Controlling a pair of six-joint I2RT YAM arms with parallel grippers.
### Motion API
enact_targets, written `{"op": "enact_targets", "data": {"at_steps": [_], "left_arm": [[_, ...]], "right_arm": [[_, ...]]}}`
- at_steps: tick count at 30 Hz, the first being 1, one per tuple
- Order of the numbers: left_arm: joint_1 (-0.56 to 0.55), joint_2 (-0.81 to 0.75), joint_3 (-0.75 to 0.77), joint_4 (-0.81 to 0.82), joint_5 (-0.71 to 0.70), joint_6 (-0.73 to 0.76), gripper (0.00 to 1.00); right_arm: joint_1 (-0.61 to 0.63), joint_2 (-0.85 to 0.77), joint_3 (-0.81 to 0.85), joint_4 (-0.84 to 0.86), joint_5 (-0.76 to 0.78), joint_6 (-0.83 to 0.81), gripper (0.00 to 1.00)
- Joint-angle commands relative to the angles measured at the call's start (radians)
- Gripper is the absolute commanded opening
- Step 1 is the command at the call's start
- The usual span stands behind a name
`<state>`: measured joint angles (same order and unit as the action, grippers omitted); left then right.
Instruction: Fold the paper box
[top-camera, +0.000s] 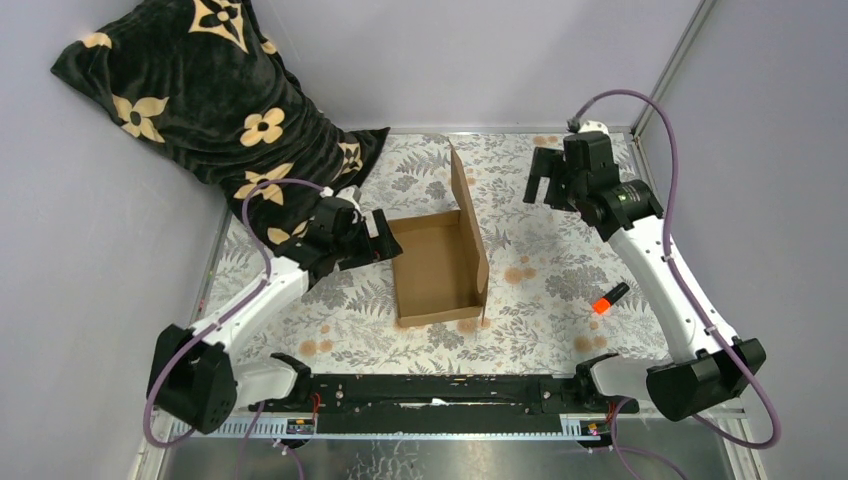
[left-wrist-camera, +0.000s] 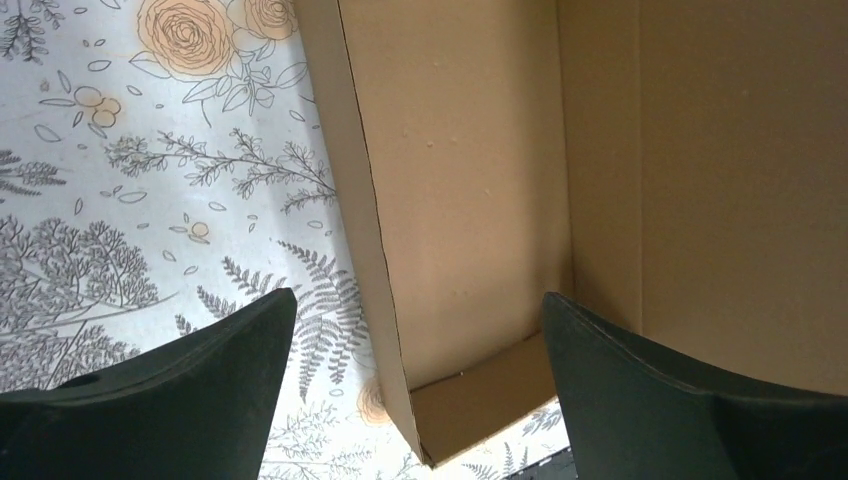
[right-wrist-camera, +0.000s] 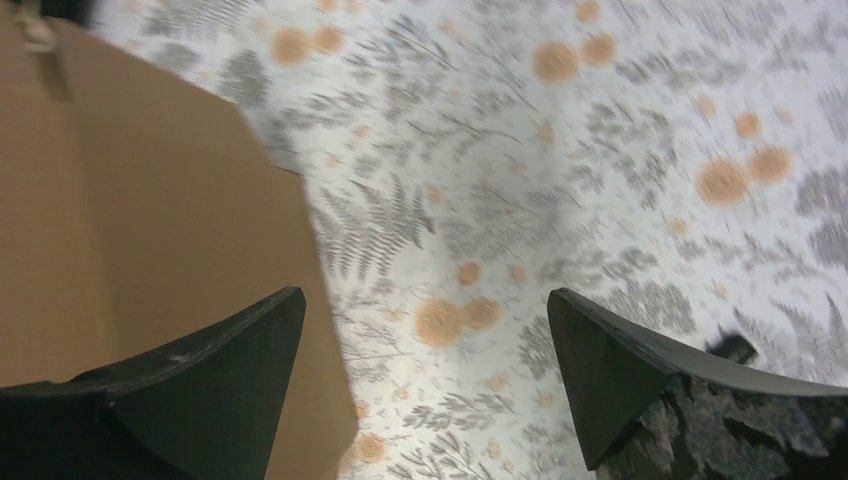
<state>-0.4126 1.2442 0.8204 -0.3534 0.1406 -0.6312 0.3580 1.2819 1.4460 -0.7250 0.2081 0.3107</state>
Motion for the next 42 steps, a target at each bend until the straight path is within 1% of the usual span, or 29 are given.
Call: {"op": "enact_targets", "data": {"at_steps": [1, 5, 7, 9, 12, 15, 18, 20, 22, 23, 25, 28, 29, 31, 34, 36, 42], "left_arm": [[-0.028, -0.104, -0.03, -0.08, -0.045, -0.024, 0.98], [-0.087, -0.201, -0.068, -0.11, -0.062, -0.071, 0.97], [-0.14, -0.241, -0.099, -0.107, -0.081, -0.118, 0.95], [-0.2, -0.271, -0.133, -0.113, -0.111, -0.149, 0.93], [-0.268, -0.33, -0.193, -0.131, -0.136, -0.193, 0.85], [-0.296, -0.433, -0.263, -0.167, -0.175, -0.228, 0.72], [-0.33, -0.546, -0.316, -0.195, -0.229, -0.296, 0.51], [-0.337, -0.58, -0.332, -0.207, -0.236, -0.336, 0.36], [-0.338, -0.587, -0.346, -0.211, -0.257, -0.358, 0.27], [-0.339, -0.573, -0.354, -0.213, -0.269, -0.37, 0.24], [-0.339, -0.518, -0.366, -0.204, -0.275, -0.379, 0.22], [-0.355, -0.428, -0.387, -0.16, -0.278, -0.396, 0.17], [-0.366, -0.401, -0.395, -0.142, -0.287, -0.404, 0.17], [-0.386, -0.382, -0.421, -0.117, -0.302, -0.419, 0.17], [-0.396, -0.347, -0.463, -0.047, -0.303, -0.431, 0.17], [-0.398, -0.297, -0.472, 0.002, -0.304, -0.429, 0.17], [-0.409, -0.085, -0.413, 0.148, -0.321, -0.393, 0.16]], "right_arm": [[-0.082, -0.045, -0.112, -0.012, 0.092, 0.096, 1.0], [-0.155, -0.074, -0.264, -0.016, 0.1, 0.17, 1.0], [-0.223, -0.098, -0.347, -0.009, 0.086, 0.219, 1.0], [-0.264, -0.126, -0.422, 0.013, 0.05, 0.253, 1.0], [-0.273, -0.172, -0.493, 0.033, 0.084, 0.292, 1.0], [-0.283, -0.186, -0.508, 0.03, 0.101, 0.308, 1.0], [-0.291, -0.185, -0.502, 0.026, 0.103, 0.316, 1.0], [-0.296, -0.182, -0.502, 0.028, 0.097, 0.319, 1.0], [-0.3, -0.179, -0.507, 0.031, 0.089, 0.327, 1.0], [-0.303, -0.178, -0.511, 0.031, 0.087, 0.331, 1.0], [-0.317, -0.177, -0.518, 0.023, 0.087, 0.343, 1.0], [-0.348, -0.187, -0.535, 0.009, 0.09, 0.358, 1.0], [-0.35, -0.195, -0.543, 0.006, 0.089, 0.36, 1.0], [-0.41, -0.209, -0.559, 0.006, 0.081, 0.362, 1.0], [-0.456, -0.214, -0.575, 0.013, 0.057, 0.351, 1.0], [-0.478, -0.206, -0.579, 0.013, 0.052, 0.344, 1.0], [-0.564, -0.197, -0.585, 0.021, 0.027, 0.318, 1.0]]}}
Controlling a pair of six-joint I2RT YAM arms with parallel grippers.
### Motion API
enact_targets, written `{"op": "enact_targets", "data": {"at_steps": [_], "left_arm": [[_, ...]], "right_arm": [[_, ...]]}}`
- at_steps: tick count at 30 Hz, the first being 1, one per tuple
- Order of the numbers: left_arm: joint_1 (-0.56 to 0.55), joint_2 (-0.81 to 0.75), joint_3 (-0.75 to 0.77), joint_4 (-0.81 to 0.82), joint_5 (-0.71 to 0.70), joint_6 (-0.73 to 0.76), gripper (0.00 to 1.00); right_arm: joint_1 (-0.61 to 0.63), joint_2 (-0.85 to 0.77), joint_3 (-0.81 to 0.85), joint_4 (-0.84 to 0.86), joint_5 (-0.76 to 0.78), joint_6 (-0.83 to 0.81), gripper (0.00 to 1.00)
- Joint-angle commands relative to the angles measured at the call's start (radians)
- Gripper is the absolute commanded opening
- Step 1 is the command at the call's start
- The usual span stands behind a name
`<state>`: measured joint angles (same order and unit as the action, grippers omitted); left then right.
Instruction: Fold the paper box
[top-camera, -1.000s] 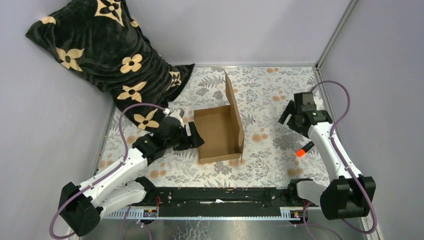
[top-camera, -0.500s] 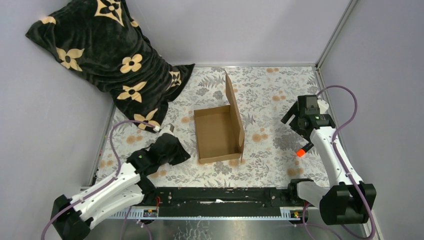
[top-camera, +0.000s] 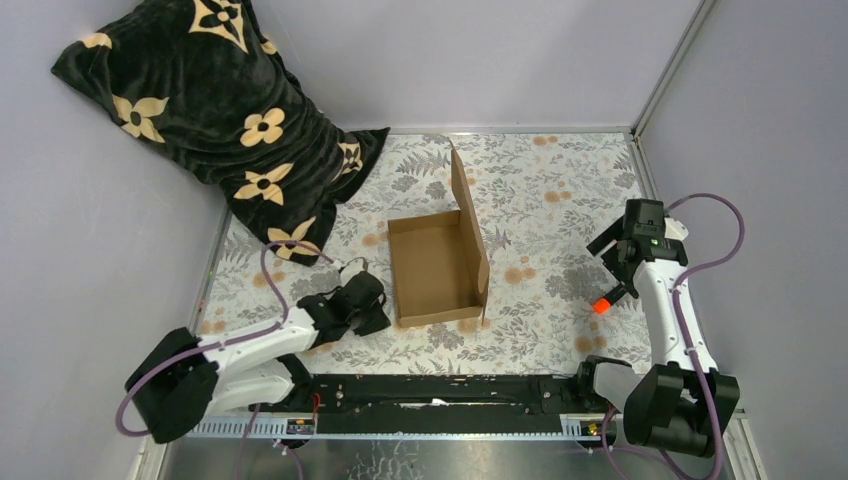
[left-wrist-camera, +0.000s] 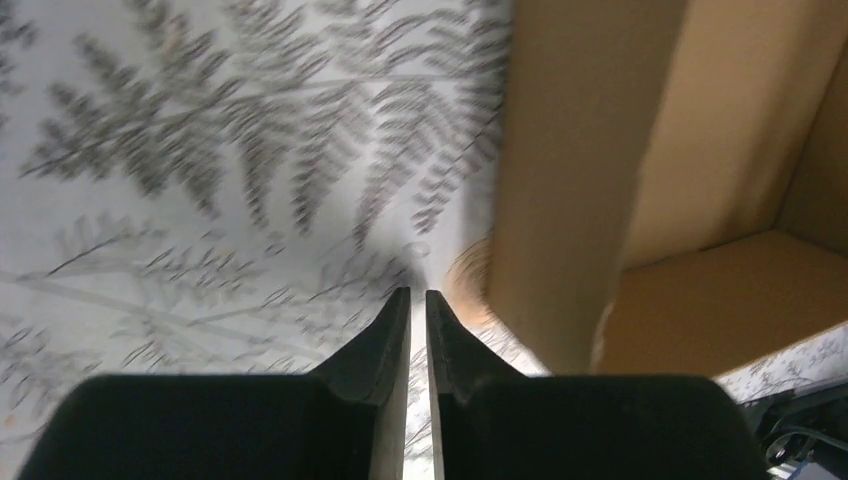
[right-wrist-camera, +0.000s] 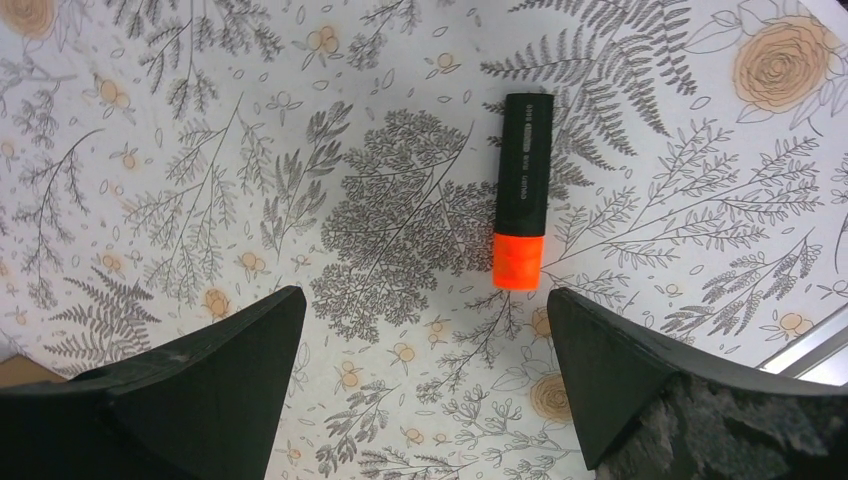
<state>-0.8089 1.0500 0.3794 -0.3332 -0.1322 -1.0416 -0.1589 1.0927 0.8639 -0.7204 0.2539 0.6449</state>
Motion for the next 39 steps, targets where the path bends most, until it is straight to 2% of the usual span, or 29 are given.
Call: {"op": "enact_targets", "data": {"at_steps": [1, 4, 14, 19, 29, 31, 32, 34, 37, 39], "left_arm": [[-0.017, 0.143, 0.042, 0.151, -0.048, 0.023, 0.16], [-0.041, 0.236, 0.089, 0.21, -0.031, 0.028, 0.16], [-0.227, 0.541, 0.296, 0.329, -0.03, -0.009, 0.16], [-0.234, 0.681, 0.454, 0.335, -0.029, 0.042, 0.16], [-0.234, 0.783, 0.652, 0.276, -0.031, 0.11, 0.2], [-0.234, 0.796, 0.672, 0.272, -0.03, 0.121, 0.28], [-0.235, 0.792, 0.673, 0.276, -0.03, 0.123, 0.38], [-0.245, 0.768, 0.664, 0.273, -0.054, 0.125, 0.5], [-0.262, 0.721, 0.653, 0.242, -0.097, 0.13, 0.61], [-0.275, 0.682, 0.649, 0.213, -0.124, 0.131, 0.64]], "right_arm": [[-0.062, -0.007, -0.003, 0.016, -0.022, -0.021, 1.0], [-0.104, -0.004, -0.001, 0.014, -0.032, -0.039, 1.0], [-0.219, 0.017, 0.007, 0.018, -0.073, -0.101, 1.0], [-0.244, 0.023, -0.001, 0.025, -0.09, -0.11, 1.0], [-0.249, 0.07, -0.106, 0.073, -0.092, -0.033, 1.0], [-0.249, 0.095, -0.119, 0.08, -0.091, -0.026, 1.0], [-0.249, 0.105, -0.126, 0.089, -0.087, -0.023, 1.0], [-0.249, 0.124, -0.14, 0.111, -0.083, -0.02, 1.0], [-0.249, 0.145, -0.154, 0.152, -0.077, -0.023, 1.0], [-0.249, 0.167, -0.161, 0.176, -0.067, -0.027, 1.0]]}}
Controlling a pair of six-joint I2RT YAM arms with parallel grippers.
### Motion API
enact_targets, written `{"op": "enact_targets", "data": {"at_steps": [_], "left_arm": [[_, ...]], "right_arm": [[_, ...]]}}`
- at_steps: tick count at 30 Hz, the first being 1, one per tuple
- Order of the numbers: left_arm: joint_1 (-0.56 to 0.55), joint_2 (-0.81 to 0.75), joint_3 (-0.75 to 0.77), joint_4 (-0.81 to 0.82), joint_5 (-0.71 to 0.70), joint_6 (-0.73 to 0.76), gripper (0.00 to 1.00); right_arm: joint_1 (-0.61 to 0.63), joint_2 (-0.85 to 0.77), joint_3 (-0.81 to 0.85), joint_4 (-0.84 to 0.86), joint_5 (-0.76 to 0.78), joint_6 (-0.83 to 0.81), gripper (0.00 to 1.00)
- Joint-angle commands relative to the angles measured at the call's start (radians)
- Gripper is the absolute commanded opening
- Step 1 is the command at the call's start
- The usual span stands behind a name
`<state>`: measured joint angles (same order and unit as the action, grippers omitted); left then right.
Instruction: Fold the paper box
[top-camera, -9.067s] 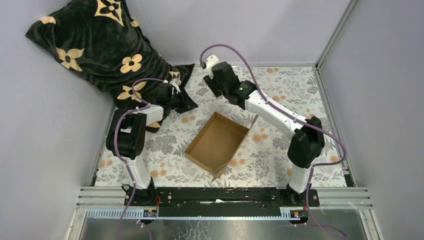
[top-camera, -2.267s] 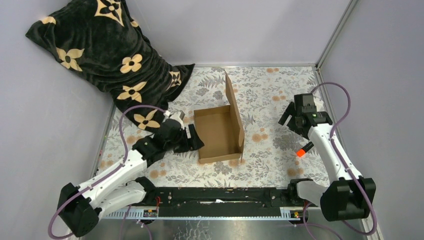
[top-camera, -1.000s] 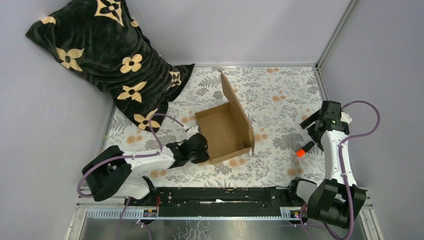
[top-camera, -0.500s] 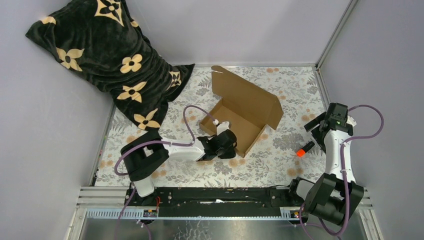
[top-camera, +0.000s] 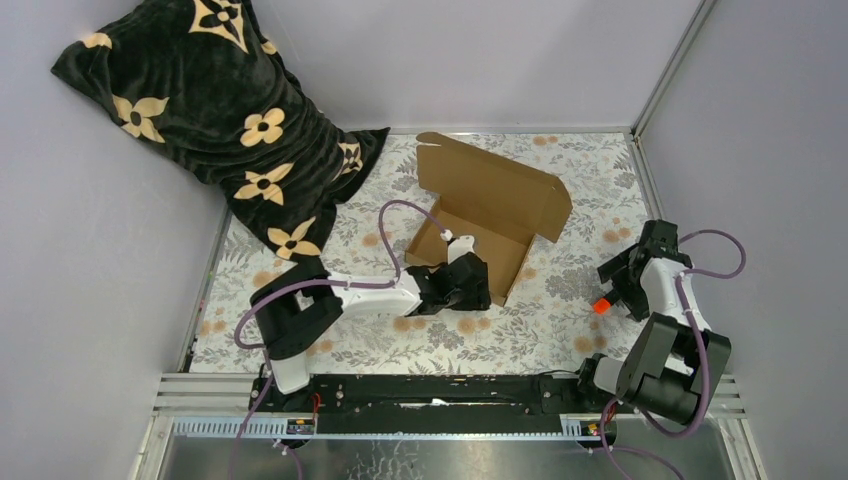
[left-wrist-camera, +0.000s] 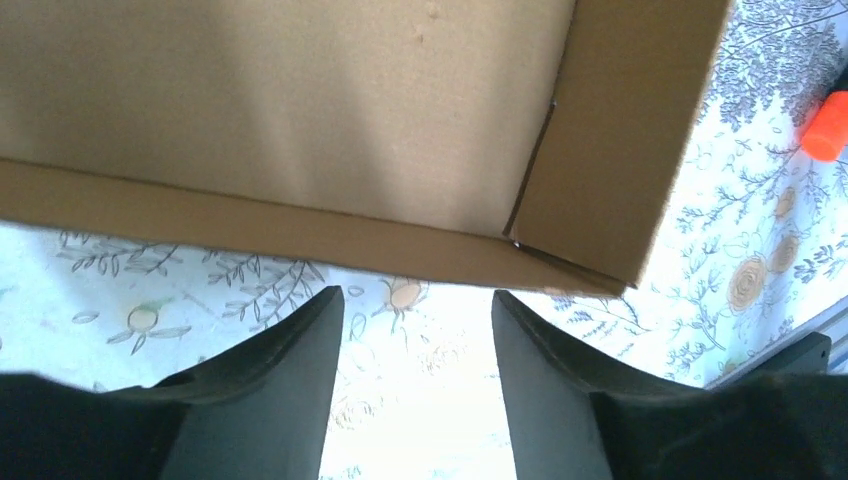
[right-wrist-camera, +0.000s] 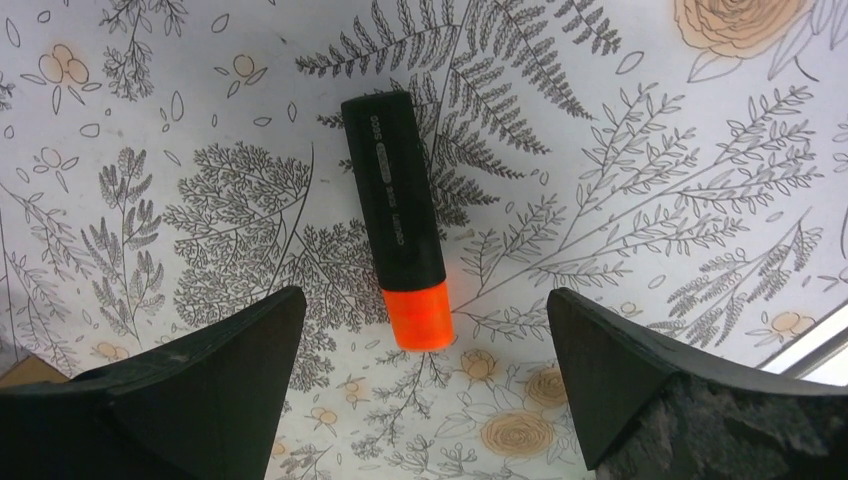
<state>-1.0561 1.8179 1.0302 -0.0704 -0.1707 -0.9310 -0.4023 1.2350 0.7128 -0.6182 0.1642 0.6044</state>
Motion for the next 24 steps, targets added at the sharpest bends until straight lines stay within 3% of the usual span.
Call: {"op": "enact_targets", "data": {"at_steps": [1, 12, 20, 24], "left_arm": [[-0.034, -0.104, -0.005, -0.065, -0.099, 0.017, 0.65], [-0.141, -0.218, 0.04, -0.27, -0.229, -0.006, 0.68], [-0.153, -0.288, 0.045, -0.354, -0.286, 0.001, 0.68], [-0.153, -0.309, 0.047, -0.368, -0.296, 0.005, 0.68]], "right_arm": [[-0.006, 0.037, -0.01, 0.083, 0.022, 0.011, 1.0], [-0.006, 0.161, 0.042, 0.091, 0.061, 0.015, 0.96], [-0.006, 0.218, 0.058, 0.125, 0.09, 0.026, 0.89], [-0.006, 0.249, 0.061, 0.143, 0.084, 0.025, 0.71]]}}
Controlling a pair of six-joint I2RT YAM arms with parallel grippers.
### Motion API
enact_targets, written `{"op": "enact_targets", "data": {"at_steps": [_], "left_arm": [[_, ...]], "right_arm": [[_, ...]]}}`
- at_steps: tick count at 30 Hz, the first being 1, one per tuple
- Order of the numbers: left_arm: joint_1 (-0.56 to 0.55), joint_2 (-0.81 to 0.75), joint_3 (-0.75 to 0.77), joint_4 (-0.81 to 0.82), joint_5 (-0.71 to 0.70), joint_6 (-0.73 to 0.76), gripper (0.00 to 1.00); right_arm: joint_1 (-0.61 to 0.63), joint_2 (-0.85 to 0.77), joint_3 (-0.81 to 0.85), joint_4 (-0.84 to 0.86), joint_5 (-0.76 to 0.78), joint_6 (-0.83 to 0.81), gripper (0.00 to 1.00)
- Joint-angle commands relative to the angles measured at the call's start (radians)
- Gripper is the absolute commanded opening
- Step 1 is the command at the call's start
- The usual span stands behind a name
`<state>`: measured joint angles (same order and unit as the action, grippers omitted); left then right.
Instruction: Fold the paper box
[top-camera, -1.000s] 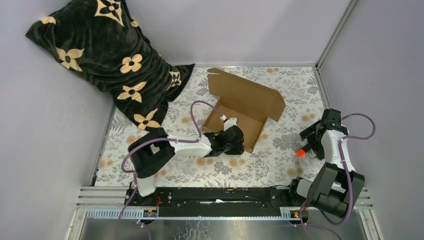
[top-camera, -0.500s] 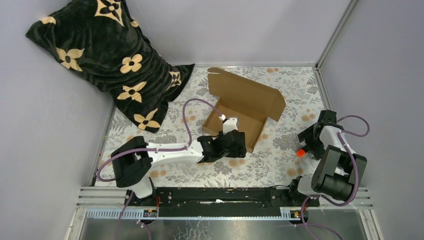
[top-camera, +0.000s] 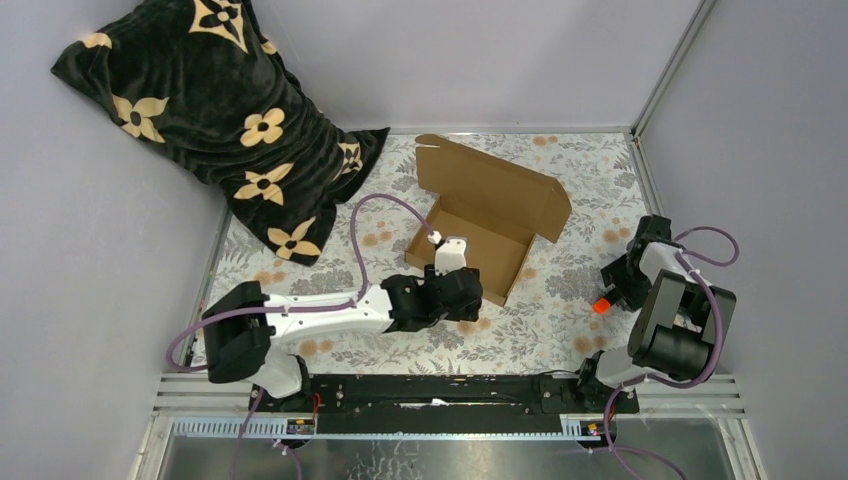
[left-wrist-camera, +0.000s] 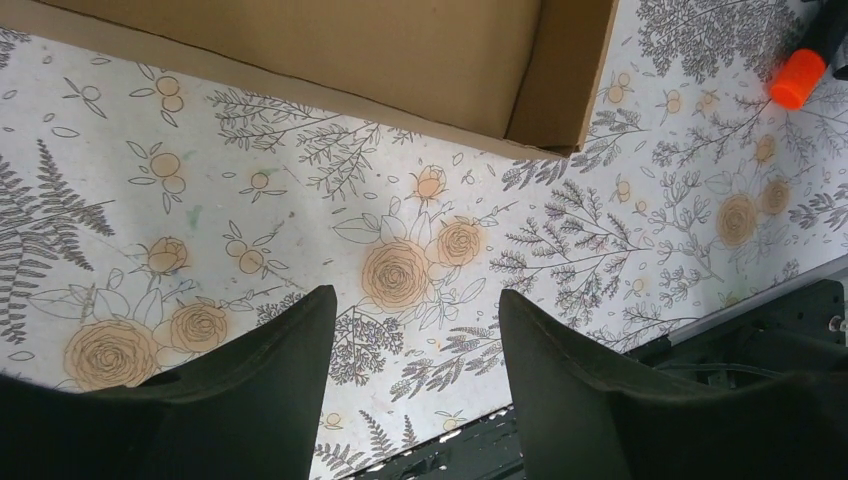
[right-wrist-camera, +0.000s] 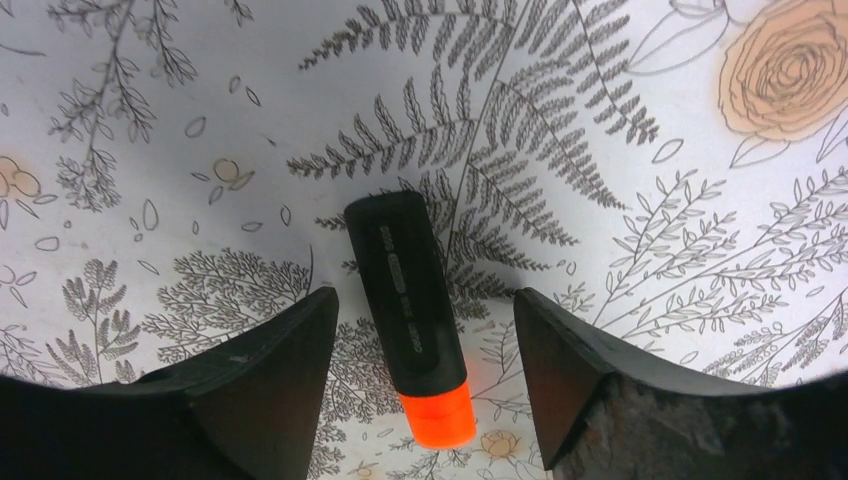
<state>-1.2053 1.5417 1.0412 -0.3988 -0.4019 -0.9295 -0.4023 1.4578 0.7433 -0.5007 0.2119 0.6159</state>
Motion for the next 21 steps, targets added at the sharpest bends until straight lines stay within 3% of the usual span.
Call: {"op": "enact_targets", "data": {"at_steps": [1, 5, 10, 15, 21], "left_arm": [[-0.003, -0.036, 0.038, -0.043, -0.065, 0.003, 0.68], [-0.004, -0.059, 0.04, -0.044, -0.073, 0.002, 0.68], [-0.004, -0.102, 0.024, -0.044, -0.093, -0.004, 0.68], [-0.004, -0.159, -0.012, -0.049, -0.128, -0.01, 0.68], [-0.002, -0.219, -0.051, -0.057, -0.169, -0.019, 0.7]], "right_arm": [[-0.006, 0.032, 0.028, 0.029, 0.035, 0.013, 0.69], [-0.004, 0.025, -0.003, 0.055, 0.013, 0.004, 0.61], [-0.003, 0.006, -0.04, 0.087, -0.033, -0.011, 0.36], [0.021, -0.045, -0.06, 0.112, -0.083, -0.043, 0.17], [0.112, -0.157, 0.013, 0.033, -0.039, -0.069, 0.08]]}}
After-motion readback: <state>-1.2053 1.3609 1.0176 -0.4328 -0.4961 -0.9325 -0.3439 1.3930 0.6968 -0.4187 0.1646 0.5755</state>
